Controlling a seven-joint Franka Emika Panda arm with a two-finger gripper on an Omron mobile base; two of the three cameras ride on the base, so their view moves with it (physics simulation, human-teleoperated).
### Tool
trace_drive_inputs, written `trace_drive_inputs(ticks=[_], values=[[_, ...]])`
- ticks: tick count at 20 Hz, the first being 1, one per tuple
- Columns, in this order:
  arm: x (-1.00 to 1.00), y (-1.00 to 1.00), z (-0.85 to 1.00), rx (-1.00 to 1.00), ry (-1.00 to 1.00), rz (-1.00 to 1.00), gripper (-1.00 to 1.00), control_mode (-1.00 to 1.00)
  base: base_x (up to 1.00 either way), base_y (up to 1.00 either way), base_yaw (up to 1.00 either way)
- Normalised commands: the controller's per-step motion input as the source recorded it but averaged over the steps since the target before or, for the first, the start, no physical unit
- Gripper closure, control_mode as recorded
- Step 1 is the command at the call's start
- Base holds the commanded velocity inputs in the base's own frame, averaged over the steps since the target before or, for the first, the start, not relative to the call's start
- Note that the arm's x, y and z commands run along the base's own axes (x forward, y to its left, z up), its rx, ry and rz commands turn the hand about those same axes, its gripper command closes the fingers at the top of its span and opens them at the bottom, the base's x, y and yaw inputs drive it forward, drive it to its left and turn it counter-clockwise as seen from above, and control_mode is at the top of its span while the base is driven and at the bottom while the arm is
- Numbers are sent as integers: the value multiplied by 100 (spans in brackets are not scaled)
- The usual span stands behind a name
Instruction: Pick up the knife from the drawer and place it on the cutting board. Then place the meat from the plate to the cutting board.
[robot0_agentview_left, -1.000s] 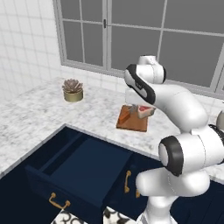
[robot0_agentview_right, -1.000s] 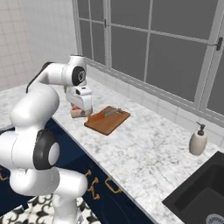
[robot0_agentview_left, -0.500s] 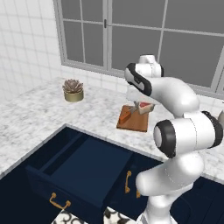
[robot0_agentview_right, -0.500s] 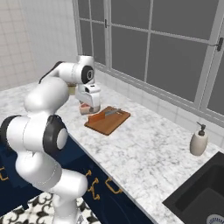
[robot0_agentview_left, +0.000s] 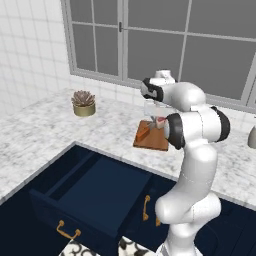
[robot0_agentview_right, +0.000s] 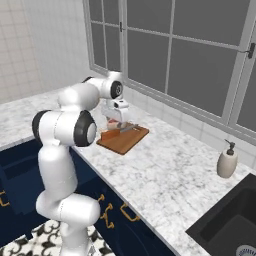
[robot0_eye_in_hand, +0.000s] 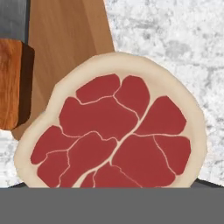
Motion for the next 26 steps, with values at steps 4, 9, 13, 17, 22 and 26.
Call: trace_drive_inputs(ticks=[4, 9, 13, 17, 22, 26], values=[[81, -9, -89, 0, 0, 6, 100, -100, 0, 0, 0], [51, -8, -68, 0, -2, 4, 100, -100, 0, 0, 0], [3, -4, -72, 0, -11, 5, 100, -100, 0, 0, 0], [0, -1, -51, 0, -9, 7, 100, -100, 0, 0, 0], [0, 0, -17, 0, -9, 4, -100, -100, 0, 0, 0], [-7, 0, 2, 0, -8, 0, -100, -100, 0, 0, 0]])
